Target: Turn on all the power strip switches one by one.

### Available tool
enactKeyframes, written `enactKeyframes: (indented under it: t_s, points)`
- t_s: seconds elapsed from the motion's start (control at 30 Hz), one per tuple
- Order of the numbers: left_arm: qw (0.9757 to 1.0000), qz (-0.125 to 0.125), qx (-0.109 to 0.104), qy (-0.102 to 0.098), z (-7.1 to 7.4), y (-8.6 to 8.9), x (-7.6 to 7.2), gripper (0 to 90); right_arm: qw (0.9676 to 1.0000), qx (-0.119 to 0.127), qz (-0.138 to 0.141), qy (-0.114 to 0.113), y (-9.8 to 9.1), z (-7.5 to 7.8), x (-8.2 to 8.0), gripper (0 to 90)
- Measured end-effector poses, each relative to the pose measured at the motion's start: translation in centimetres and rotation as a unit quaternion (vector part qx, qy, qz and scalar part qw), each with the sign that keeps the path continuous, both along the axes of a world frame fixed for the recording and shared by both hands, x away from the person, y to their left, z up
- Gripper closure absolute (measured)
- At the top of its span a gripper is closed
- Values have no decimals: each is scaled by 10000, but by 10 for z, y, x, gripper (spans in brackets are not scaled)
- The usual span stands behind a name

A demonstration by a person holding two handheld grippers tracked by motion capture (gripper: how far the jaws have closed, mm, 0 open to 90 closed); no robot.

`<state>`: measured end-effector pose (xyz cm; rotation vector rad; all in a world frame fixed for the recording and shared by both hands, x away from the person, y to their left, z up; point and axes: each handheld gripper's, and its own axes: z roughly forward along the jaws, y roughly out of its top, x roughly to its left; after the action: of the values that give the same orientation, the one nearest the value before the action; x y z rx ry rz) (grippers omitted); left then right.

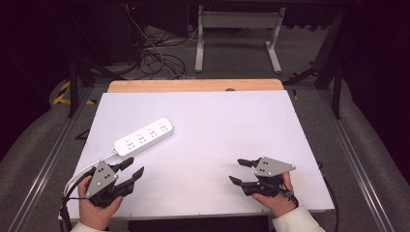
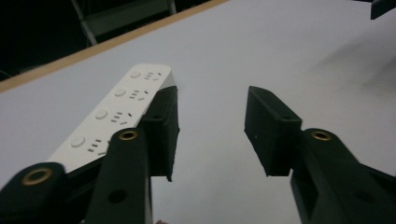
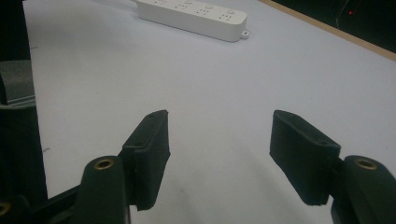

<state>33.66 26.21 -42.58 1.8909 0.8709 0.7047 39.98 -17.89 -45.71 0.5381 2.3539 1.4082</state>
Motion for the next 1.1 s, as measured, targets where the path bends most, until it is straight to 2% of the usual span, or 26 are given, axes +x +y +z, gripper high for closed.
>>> enactKeyframes:
  t_s: [0.1, 0.17, 0.2, 0.27, 0.43, 0.57, 0.83, 1.0, 1.07, 1.1]
  points:
    - [9990, -189, -161, 378, 4, 4, 5, 726, 10000, -20, 8, -4, 0, 0, 0, 397]
    - [9980, -314, -186, 514, 7, 6, 8, 856, 10000, -28, 21, -1, 0, 0, 0, 401]
    - [9980, -322, -151, 516, 8, 6, 8, 893, 10000, -31, 21, -2, 0, 0, 0, 403]
    - [9981, -318, -61, 529, 12, 7, 9, 894, 10000, -30, 19, 0, 0, -1, 0, 405]
    - [9978, -260, 4, 610, 19, 7, 13, 896, 10000, -30, 12, -1, 0, -1, 0, 407]
    - [9967, -253, -56, 773, 23, 10, 21, 897, 10000, -29, 6, 3, 0, -1, 0, 407]
    - [9953, -161, 48, 956, 34, 13, 38, 897, 10000, -28, -11, 24, 0, -2, 1, 407]
    - [9935, -120, 66, 1128, 41, 12, 47, 897, 10000, -38, -16, 42, 0, -2, 2, 407]
    - [9935, -68, 128, 1131, 43, 12, 51, 897, 10000, -41, -13, 45, 0, -2, 2, 409]
    - [9928, -88, 62, 1189, 43, 12, 54, 897, 10000, -39, -9, 46, 0, -2, 2, 409]
